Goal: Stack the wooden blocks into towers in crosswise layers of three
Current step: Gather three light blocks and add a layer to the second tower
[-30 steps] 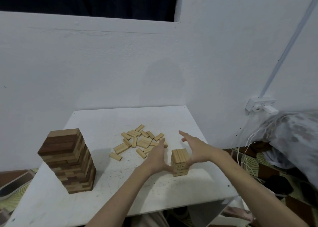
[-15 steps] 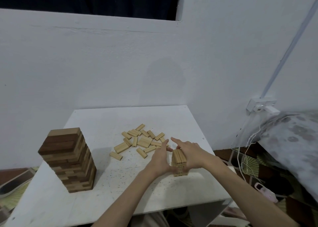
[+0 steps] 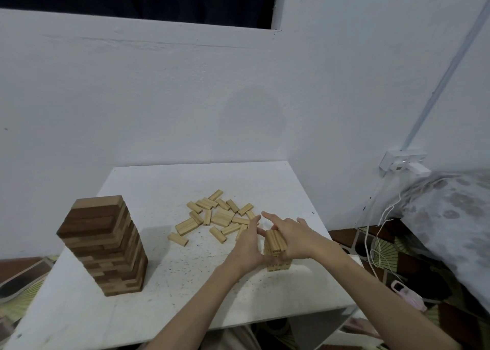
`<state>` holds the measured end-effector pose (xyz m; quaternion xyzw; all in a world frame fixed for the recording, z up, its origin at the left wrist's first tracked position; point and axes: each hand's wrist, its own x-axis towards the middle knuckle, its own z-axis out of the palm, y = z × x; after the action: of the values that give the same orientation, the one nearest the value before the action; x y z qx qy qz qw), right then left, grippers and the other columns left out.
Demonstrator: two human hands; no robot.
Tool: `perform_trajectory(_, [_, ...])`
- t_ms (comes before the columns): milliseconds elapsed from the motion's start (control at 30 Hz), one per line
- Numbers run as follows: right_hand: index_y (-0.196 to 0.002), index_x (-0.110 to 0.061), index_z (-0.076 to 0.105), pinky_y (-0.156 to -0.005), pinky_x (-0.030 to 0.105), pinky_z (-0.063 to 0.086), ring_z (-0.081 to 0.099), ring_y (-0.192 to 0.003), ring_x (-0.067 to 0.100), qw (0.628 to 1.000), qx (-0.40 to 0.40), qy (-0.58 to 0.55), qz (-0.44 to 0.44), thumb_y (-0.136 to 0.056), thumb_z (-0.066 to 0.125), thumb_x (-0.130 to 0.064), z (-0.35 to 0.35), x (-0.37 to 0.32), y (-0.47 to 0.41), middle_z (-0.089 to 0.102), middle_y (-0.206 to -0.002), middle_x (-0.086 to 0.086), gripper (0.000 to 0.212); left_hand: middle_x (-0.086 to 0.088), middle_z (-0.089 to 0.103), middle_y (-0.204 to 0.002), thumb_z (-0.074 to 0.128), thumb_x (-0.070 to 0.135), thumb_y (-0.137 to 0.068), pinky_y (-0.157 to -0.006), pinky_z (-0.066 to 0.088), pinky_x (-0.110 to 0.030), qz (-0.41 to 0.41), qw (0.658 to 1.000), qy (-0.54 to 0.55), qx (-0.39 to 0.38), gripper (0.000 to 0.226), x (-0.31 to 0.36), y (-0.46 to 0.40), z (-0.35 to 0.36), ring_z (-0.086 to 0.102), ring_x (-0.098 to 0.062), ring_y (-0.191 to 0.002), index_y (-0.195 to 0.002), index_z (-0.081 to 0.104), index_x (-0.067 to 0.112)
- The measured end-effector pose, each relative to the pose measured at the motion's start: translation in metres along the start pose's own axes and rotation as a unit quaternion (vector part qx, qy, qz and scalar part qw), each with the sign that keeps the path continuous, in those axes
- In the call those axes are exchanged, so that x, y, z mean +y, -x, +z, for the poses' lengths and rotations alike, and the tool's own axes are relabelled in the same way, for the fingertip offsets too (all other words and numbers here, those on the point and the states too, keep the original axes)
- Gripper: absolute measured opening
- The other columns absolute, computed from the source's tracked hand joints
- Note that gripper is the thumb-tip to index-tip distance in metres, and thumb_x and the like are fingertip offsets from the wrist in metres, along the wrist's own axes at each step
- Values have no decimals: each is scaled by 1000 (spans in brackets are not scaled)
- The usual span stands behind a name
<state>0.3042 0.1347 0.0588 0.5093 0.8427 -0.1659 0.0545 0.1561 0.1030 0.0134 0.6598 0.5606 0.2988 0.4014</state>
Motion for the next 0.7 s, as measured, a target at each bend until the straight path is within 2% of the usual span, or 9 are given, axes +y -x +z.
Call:
perform_trajectory(167, [-151, -32, 1, -115, 45, 11, 38, -129, 22, 1000, -6, 1, 2, -77, 76, -26, -3, -4, 3, 49, -135, 5, 106, 0, 51, -121, 84, 28, -66, -91, 31, -18, 6, 1000, 1, 3, 111, 2, 1, -1, 45, -10, -116, -148, 11, 11])
perform_trajectory(333, [-151, -31, 0, -115, 46, 12, 38, -129, 21, 1000, -5, 2, -3, -76, 77, -31, -4, -6, 4, 48, -137, 3, 107, 5, 48, -120, 86, 28, -63, -96, 31, -20, -1, 1000, -2, -6, 116, 1, 1, -2, 42, -8, -117, -149, 9, 13])
perform_trajectory(467, [-152, -31, 1, -115, 45, 10, 37, -130, 20, 1000, -5, -4, -4, -74, 78, -29, -5, -7, 4, 47, -137, 1, 109, -4, 43, -130, 88, 21, -61, -101, 34, -26, -13, 999, -30, -27, 122, 0, 1, -6, 41, -17, -123, -149, 4, 13])
perform_trajectory(700, [-151, -32, 2, -115, 45, 11, 39, -129, 19, 1000, -3, -14, -5, -72, 79, -29, -3, -8, 1, 48, -134, -1, 110, -4, 45, -132, 88, 21, -62, -98, 32, -23, -20, 999, -30, -19, 119, -3, 2, -6, 41, -18, -124, -148, 7, 12])
